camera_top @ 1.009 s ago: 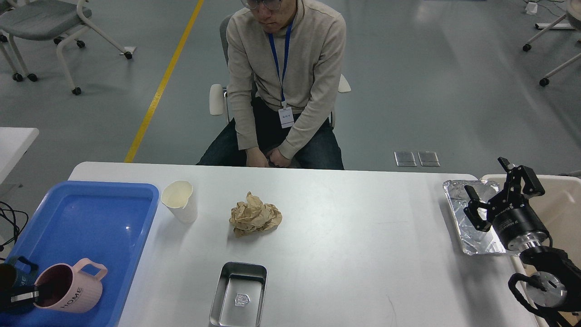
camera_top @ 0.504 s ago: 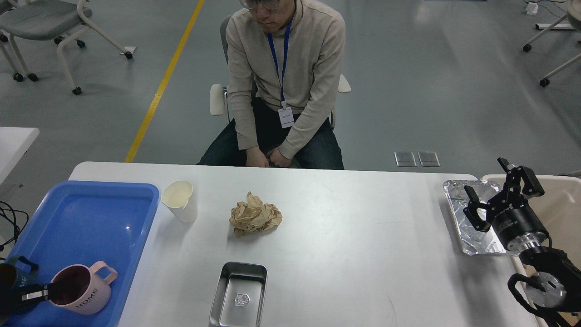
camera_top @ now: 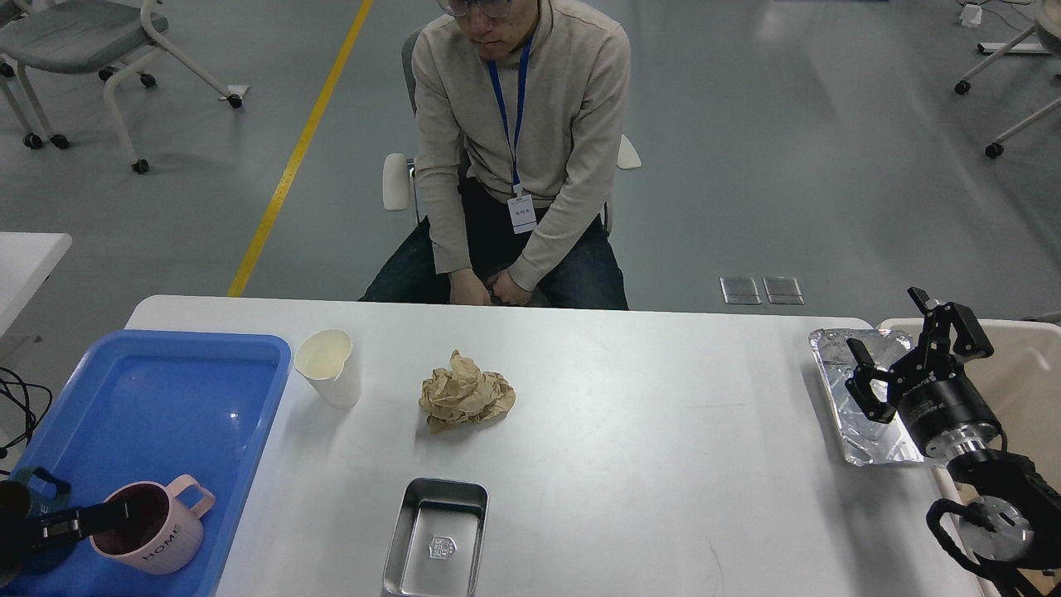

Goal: Tidy desktop
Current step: 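Lower the pink mug into the blue tray and release it, then withdraw the left gripper and reach toward the small steel tray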

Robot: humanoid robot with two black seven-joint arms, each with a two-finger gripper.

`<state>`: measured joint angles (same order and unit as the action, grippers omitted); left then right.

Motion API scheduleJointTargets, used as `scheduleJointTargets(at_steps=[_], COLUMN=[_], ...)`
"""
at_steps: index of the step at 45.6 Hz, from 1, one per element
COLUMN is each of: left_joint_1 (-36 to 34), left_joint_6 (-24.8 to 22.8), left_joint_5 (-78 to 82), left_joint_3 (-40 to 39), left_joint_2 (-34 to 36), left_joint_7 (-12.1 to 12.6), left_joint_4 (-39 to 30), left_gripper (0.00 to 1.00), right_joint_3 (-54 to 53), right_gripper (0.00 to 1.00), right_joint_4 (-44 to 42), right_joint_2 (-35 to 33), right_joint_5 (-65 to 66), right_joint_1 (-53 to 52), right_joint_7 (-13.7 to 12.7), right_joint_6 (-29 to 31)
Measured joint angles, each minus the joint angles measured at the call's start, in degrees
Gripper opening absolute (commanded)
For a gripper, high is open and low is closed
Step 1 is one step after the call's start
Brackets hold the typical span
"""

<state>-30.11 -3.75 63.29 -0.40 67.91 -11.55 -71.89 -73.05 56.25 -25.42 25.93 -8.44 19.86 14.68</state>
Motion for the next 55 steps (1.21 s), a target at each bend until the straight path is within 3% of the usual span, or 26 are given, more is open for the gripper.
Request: scheduleJointTargets(at_steps=[28,40,55], left_joint_1=[-1.9,-3.6,-3.3], left_joint_6=[0.0,0.5,0.9], left_joint_5=[-0.5,-0.5,-0.9], left_joint_3=[-16.8,-17.5,-17.0], left_joint_2=[7.3,11.3,16.3], left_joint_7=[-0.8,-0.7,-1.2], left_joint_4=[-15.9,-22.0,-22.6], left_gripper=[0.9,0.9,0.9], right_joint_3=[0.0,0.0,0.0], right_gripper=[1.0,1.0,1.0], right_joint_4=[0.3,0.4,0.2], right_joint_2=[-0.2,-0.2,-0.2], right_joint_5=[0.0,0.0,0.3], right_joint_1=[0.2,0.2,0.0], right_joint_7=[0.0,0.0,0.0], right_joint_6=[0.0,0.1,0.1])
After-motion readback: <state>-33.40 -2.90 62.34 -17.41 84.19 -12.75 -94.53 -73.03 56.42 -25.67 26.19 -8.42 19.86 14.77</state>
